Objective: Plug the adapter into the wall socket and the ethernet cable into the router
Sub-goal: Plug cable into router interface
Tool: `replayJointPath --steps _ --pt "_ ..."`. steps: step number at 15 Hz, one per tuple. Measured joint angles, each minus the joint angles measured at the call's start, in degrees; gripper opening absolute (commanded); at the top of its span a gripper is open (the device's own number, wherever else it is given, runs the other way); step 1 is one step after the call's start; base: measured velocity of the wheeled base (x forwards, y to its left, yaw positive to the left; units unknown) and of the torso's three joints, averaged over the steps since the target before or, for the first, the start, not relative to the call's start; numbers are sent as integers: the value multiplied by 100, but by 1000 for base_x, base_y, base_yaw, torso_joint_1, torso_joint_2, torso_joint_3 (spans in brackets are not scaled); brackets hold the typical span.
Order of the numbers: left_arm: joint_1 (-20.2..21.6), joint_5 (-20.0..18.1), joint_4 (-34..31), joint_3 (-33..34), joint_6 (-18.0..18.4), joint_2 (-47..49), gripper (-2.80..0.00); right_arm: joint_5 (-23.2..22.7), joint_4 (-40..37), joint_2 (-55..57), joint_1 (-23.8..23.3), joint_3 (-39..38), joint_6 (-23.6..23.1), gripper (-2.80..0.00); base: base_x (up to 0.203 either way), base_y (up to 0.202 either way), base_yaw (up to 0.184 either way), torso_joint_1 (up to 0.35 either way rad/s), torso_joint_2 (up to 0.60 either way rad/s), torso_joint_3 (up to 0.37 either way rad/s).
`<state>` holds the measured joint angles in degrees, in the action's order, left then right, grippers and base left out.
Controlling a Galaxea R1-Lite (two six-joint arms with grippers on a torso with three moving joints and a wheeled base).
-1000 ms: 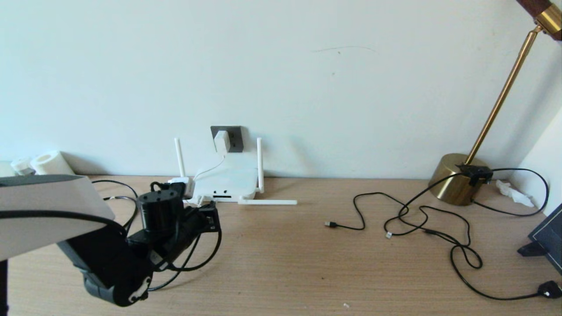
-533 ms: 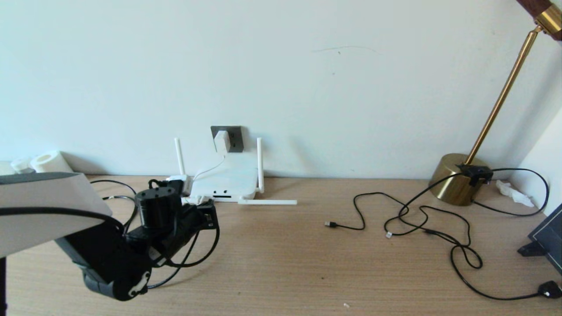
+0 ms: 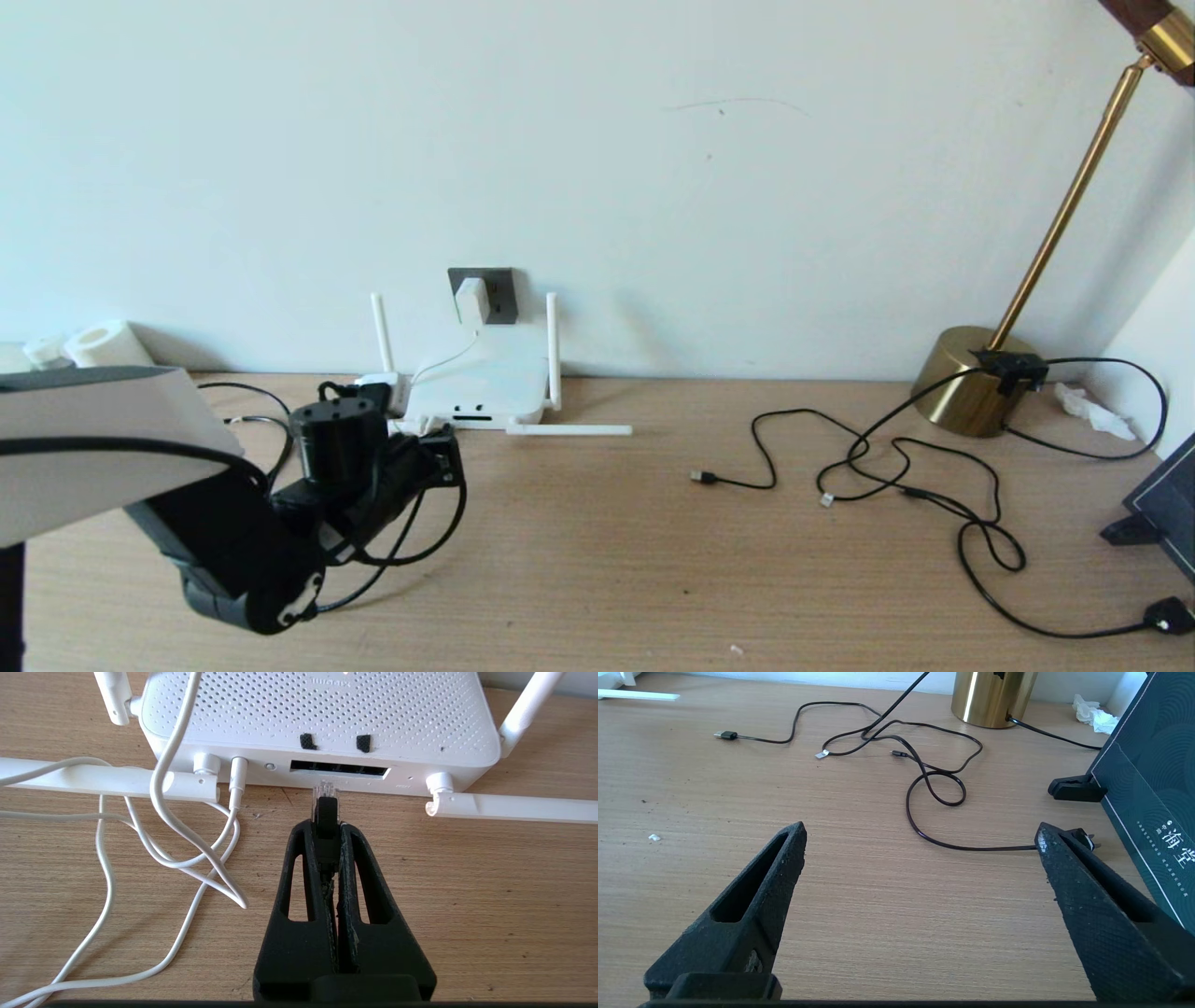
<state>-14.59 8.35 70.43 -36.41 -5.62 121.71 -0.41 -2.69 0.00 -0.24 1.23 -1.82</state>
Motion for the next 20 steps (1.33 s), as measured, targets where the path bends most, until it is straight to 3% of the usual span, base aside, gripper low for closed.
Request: replayJointPath --steps 20 --pt "70 -68 -87 -261 4 207 -280 0 -1 0 0 0 1 0 0 0 0 0 0 0"
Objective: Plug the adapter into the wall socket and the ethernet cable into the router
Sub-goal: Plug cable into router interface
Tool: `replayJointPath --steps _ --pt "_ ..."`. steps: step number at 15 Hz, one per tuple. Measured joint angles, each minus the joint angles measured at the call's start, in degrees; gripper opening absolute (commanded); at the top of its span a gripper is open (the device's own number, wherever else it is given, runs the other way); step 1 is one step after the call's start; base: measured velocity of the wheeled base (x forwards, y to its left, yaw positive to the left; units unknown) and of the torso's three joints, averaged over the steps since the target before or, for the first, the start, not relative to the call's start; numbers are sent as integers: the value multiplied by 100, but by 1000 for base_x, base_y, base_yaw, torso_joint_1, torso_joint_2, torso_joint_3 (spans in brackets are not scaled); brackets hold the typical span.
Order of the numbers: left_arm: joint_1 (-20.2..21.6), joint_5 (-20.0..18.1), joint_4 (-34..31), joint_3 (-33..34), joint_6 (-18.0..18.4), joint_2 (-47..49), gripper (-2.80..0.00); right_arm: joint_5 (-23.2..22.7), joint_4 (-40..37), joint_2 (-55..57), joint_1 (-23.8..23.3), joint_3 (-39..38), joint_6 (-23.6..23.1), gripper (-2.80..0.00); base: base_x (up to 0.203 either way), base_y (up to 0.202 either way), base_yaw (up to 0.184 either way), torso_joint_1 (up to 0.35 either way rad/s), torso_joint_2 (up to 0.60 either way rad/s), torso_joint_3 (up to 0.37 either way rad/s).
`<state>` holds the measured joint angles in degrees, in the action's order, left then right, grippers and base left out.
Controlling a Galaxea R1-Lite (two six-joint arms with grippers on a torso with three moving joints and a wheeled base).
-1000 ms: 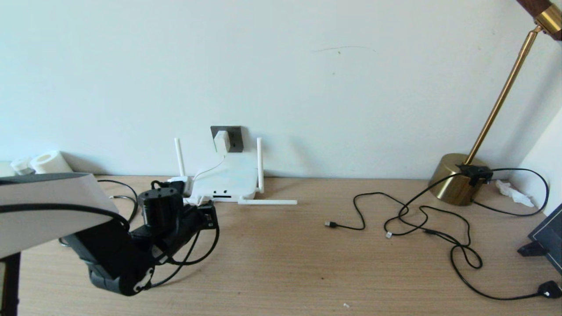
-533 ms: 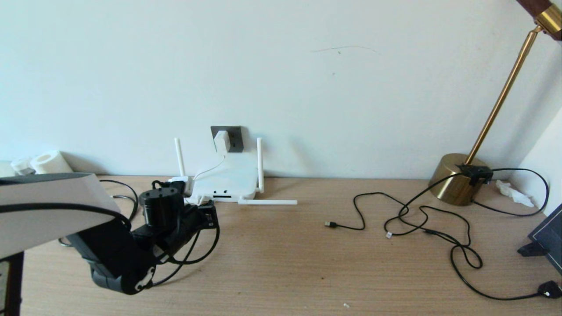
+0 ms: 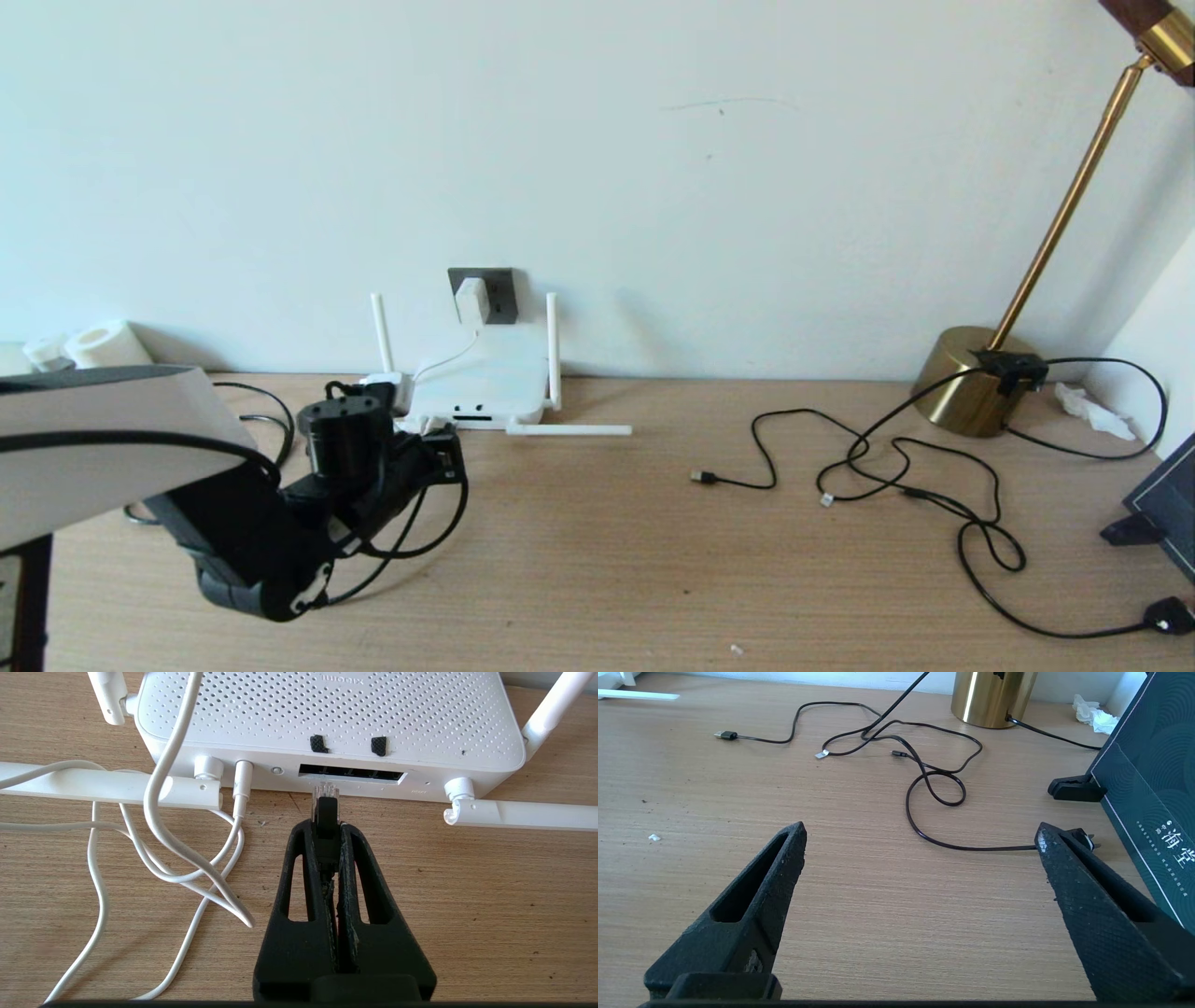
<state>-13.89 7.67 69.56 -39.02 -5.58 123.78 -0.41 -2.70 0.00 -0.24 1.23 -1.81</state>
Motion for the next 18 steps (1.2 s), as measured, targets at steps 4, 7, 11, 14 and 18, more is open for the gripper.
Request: replayJointPath --steps 4,7,11,14,18 --pt "0 0 -1 -22 0 9 -280 1 -2 0 2 0 -1 0 0 0 0 0 0 0" --pt "0 0 -7 -44 0 9 -280 0 -2 0 4 0 2 0 0 0 0 0 0 0" --pt "2 -2 -10 -55 0 30 -280 0 -1 0 0 0 -1 0 0 0 0 0 0 0" --pt "6 -2 -10 -77 0 58 -280 1 -2 0 0 0 1 0 0 0 0 0 0 0" --pt "2 0 -10 -88 0 67 -280 0 -2 0 0 0 2 0 0 0 0 0 0 0"
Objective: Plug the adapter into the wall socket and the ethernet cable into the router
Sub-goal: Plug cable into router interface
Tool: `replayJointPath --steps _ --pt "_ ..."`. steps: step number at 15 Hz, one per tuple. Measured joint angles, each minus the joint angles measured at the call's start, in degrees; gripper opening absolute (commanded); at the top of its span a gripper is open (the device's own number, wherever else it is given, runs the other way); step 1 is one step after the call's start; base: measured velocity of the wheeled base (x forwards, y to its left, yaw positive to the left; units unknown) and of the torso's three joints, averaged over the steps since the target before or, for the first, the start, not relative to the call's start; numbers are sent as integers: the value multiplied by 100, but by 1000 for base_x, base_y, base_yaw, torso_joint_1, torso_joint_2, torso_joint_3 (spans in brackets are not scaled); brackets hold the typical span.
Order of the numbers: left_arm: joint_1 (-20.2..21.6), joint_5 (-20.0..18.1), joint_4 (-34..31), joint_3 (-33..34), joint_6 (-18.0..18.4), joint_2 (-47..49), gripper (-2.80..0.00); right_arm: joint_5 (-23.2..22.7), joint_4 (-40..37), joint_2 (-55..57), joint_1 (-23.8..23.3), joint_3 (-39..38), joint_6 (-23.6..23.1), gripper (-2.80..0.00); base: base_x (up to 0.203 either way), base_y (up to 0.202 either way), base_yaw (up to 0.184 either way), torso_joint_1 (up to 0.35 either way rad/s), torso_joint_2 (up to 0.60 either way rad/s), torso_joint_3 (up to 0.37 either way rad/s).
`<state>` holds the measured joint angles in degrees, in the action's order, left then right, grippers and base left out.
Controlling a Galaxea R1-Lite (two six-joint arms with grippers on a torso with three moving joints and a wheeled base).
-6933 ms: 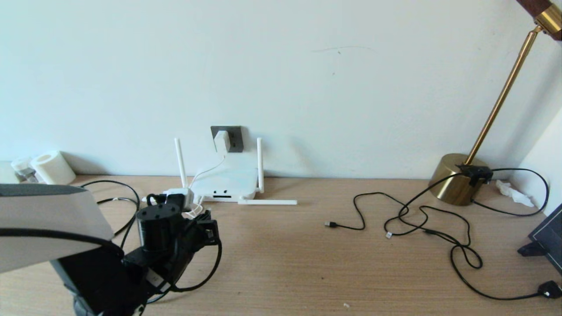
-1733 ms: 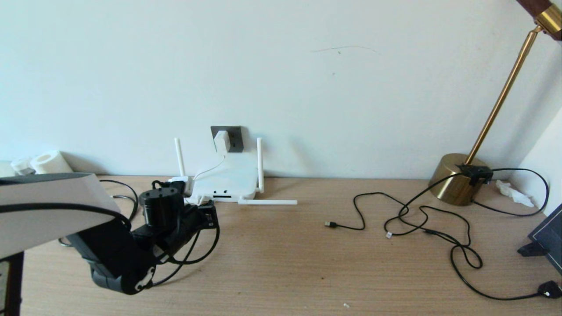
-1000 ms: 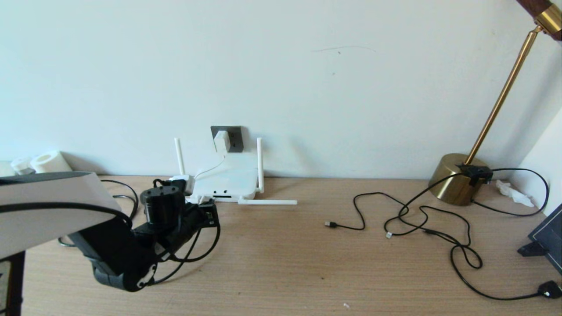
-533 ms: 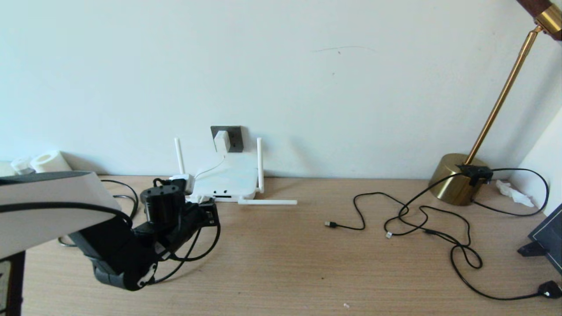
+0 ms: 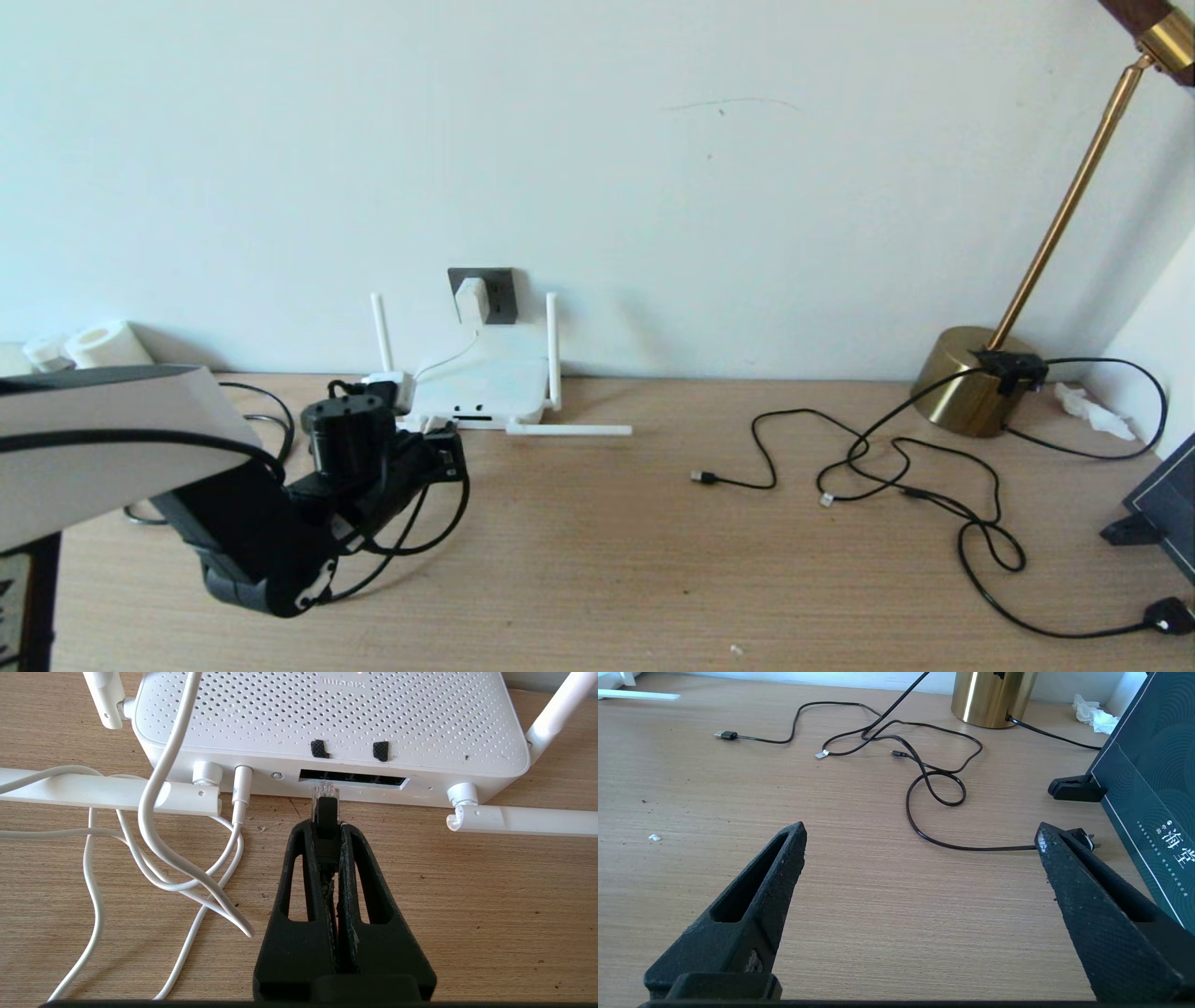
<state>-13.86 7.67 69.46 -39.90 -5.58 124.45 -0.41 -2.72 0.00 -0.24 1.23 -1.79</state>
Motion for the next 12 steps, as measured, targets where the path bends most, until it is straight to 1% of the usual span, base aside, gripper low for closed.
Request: replayJointPath --steps 12 --pt "-2 7 2 11 18 5 -280 -4 0 0 0 0 -2 0 0 0 0 0 0 0"
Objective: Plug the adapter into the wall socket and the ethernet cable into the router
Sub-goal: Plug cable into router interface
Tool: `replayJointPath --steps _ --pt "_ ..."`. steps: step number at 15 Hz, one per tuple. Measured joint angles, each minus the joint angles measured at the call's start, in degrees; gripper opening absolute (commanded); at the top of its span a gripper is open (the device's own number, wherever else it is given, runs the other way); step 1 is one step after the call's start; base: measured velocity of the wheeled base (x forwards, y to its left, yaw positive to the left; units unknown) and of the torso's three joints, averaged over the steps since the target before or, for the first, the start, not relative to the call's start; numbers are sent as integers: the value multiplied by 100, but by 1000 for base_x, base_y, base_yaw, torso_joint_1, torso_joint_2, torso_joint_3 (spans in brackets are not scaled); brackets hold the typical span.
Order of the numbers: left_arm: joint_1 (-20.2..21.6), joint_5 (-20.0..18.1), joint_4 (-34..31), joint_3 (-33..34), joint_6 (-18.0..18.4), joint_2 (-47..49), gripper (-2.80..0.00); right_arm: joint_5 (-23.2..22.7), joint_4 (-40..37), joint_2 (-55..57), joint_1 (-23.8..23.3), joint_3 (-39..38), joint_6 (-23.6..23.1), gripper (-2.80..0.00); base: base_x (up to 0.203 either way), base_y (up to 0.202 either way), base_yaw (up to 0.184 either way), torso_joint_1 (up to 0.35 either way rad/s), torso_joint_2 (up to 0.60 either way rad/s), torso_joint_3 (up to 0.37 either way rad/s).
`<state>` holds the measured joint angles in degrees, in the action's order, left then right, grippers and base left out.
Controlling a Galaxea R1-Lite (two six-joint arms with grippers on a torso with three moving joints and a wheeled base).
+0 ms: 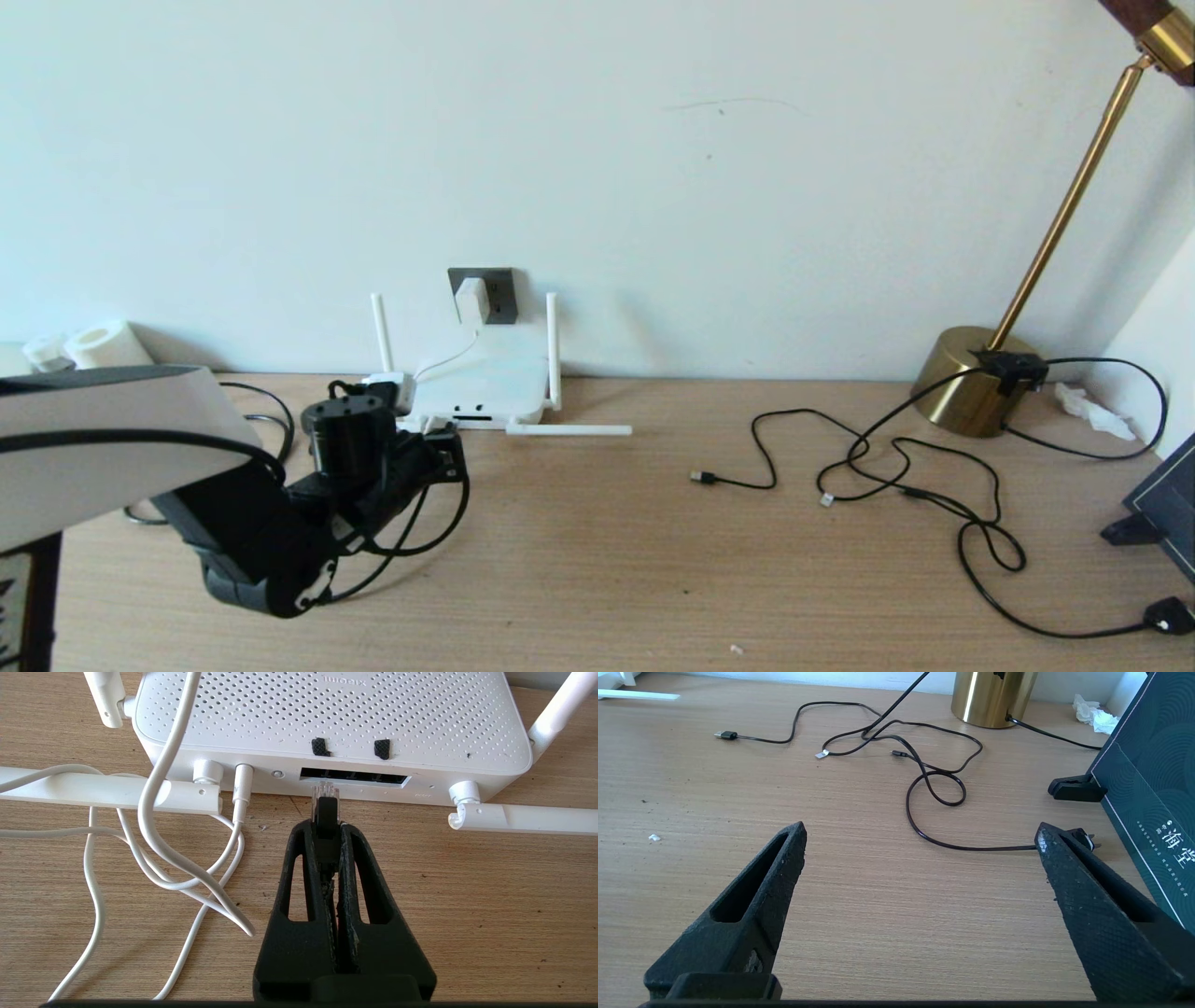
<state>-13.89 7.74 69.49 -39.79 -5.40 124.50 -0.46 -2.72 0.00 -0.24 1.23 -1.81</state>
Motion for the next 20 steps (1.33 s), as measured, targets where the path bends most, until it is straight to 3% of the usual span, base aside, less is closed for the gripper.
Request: replayJointPath --steps 20 --pt "6 5 -116 -135 11 0 -280 4 2 0 0 0 2 0 0 0 0 0 0 0"
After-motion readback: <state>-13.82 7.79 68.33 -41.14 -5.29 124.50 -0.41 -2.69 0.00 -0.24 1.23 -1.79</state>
